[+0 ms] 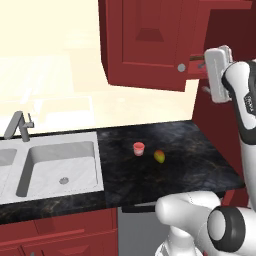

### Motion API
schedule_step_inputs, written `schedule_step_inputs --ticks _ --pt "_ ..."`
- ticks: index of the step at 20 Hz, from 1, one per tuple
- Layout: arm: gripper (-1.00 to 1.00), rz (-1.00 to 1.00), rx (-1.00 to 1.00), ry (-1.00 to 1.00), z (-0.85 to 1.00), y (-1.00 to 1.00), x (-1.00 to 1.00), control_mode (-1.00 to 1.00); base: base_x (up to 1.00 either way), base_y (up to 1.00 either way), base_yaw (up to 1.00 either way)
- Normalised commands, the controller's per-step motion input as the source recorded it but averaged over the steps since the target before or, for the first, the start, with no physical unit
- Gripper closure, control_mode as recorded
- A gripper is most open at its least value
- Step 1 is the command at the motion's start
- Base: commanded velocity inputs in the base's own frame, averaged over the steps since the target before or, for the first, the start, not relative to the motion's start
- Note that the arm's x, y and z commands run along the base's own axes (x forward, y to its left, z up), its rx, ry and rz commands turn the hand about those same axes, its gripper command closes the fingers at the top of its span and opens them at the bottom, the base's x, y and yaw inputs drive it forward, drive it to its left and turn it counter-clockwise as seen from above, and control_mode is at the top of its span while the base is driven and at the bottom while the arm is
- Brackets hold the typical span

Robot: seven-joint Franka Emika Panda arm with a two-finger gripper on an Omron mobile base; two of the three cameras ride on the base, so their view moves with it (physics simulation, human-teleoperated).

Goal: Pick the pan from the cabinet and place it on the stove. Then turn on the stove burner for the pan.

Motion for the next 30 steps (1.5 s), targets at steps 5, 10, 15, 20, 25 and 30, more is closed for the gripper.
schedule_step_inputs --ticks 5,10,15,20,25,30 --pt "-1.00 0.00 0.09 0.00 0.00 0.00 0.44 -1.00 0.00 0.00 0.00" --pt "-1.00 0.00 0.08 0.00 0.00 0.00 0.38 -1.00 0.00 0.00 0.00" --pt "-1.00 0.00 0.07 0.00 -0.01 0.05 0.32 -1.00 0.00 0.00 0.00" --pt "-1.00 0.00 0.07 0.00 -0.05 0.06 0.27 -1.00 0.00 0.00 0.00" --pt "-1.00 0.02 0.07 0.00 -0.04 0.14 0.14 -1.00 0.00 0.00 0.00" --pt "-1.00 0.05 0.06 0.00 -0.03 0.26 0.00 -1.00 0.00 0.00 0.00"
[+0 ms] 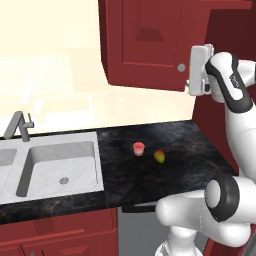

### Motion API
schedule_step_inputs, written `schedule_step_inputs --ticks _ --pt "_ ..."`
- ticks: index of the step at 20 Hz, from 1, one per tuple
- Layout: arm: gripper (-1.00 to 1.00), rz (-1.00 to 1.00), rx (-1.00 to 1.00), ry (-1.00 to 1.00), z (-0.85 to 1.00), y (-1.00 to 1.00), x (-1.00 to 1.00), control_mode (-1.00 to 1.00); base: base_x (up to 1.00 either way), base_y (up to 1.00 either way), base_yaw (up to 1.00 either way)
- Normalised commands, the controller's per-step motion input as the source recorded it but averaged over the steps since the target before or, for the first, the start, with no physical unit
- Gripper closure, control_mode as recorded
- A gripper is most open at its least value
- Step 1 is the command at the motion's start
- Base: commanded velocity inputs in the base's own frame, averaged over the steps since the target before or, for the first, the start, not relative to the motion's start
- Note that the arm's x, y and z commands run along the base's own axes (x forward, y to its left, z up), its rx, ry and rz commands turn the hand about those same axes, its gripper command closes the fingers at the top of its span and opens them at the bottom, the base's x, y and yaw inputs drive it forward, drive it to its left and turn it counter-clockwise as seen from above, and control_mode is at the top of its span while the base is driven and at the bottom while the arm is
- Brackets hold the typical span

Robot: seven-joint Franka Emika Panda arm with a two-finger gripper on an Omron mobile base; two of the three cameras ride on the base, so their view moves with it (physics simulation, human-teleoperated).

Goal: Pick the pan from the cabinet and place it on the stove. Then turn on the stove burner for the pan.

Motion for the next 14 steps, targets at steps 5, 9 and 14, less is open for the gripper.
schedule_step_inputs --ticks 5,9,14 --pt "-1.00 0.11 0.04 0.00 0.00 0.32 -0.17 -1.00 0.00 0.00 0.00" --pt "-1.00 0.13 0.01 0.00 0.00 0.40 -0.37 -1.00 0.00 0.00 0.00" --pt "-1.00 0.14 0.02 0.00 0.00 0.42 -0.49 -1.00 0.00 0.00 0.00"
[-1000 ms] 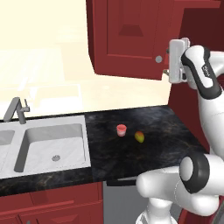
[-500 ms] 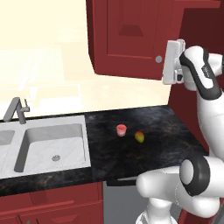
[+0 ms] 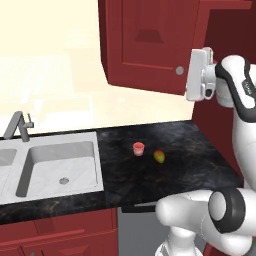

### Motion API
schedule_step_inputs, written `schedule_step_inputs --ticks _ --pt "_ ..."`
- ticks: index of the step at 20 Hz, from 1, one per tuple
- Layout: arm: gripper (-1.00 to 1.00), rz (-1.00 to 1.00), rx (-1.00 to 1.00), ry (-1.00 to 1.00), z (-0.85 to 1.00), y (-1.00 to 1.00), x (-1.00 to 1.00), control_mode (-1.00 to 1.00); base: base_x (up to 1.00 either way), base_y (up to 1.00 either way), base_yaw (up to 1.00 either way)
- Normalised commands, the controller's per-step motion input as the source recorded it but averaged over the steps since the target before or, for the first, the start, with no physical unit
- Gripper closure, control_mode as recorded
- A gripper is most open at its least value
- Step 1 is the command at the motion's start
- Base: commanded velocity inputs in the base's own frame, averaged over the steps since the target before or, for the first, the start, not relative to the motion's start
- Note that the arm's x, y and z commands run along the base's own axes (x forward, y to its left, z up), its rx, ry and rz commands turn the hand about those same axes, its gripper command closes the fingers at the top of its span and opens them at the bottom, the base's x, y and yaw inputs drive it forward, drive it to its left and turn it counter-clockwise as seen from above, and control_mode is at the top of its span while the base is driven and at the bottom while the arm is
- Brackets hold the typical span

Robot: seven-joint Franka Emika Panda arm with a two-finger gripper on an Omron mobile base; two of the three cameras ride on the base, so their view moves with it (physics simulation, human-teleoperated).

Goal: Pick the pan from the cabinet and place it on the stove. Then turn on the stove burner for the pan.

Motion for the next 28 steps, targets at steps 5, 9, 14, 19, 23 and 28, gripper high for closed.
schedule_step_inputs --ticks 5,9,14,19,23,28 --pt "-1.00 0.14 0.01 0.00 0.00 0.54 -0.51 -1.00 0.00 0.00 0.00" --pt "-1.00 0.11 0.00 0.00 -0.01 0.61 -0.61 -1.00 0.00 0.00 0.00" --pt "-1.00 0.09 0.01 0.00 -0.02 0.65 -0.59 -1.00 0.00 0.00 0.00" --pt "-1.00 0.09 0.01 0.00 -0.04 0.67 -0.54 -1.00 0.00 0.00 0.00" --pt "-1.00 0.09 0.01 0.00 -0.07 0.69 -0.46 -1.00 0.00 0.00 0.00" --pt "-1.00 0.09 0.02 0.00 -0.10 0.64 -0.40 -1.00 0.00 0.00 0.00"
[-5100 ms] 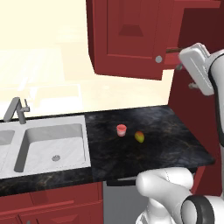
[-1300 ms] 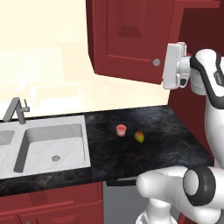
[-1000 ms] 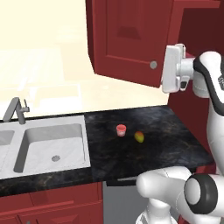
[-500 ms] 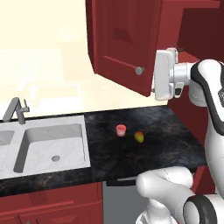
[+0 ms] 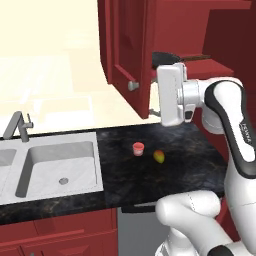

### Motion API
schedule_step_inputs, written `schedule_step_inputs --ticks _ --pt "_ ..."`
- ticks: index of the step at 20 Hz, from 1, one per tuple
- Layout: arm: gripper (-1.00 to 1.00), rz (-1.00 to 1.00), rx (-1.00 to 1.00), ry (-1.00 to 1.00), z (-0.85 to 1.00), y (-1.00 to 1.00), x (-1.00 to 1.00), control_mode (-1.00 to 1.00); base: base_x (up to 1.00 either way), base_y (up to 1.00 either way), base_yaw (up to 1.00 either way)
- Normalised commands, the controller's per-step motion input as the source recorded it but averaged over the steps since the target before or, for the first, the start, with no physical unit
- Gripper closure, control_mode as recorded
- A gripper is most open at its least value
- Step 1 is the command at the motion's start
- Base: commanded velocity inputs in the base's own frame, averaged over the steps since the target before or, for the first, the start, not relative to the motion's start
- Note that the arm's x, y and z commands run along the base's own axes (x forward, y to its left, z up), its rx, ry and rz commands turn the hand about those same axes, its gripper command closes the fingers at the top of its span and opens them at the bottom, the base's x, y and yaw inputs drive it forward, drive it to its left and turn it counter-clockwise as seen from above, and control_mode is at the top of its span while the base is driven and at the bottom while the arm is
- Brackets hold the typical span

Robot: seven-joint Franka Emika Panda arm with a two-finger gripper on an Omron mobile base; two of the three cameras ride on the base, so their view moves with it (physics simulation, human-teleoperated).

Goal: Pick the pan from the cabinet and place it on the stove. Then turn on the stove burner for the pan.

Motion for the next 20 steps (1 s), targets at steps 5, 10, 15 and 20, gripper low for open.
schedule_step_inputs --ticks 5,10,15,20 --pt "-1.00 0.09 0.02 0.00 -0.13 0.63 -0.30 -1.00 0.00 0.00 0.00" --pt "-1.00 0.08 0.03 0.00 -0.11 0.56 -0.11 -1.00 0.00 0.00 0.00" --pt "-1.00 0.02 0.02 0.00 -0.01 0.23 0.00 -1.00 0.00 0.00 0.00" --pt "-1.00 0.01 0.02 -0.02 0.00 -0.16 0.00 -1.00 0.00 0.00 0.00"
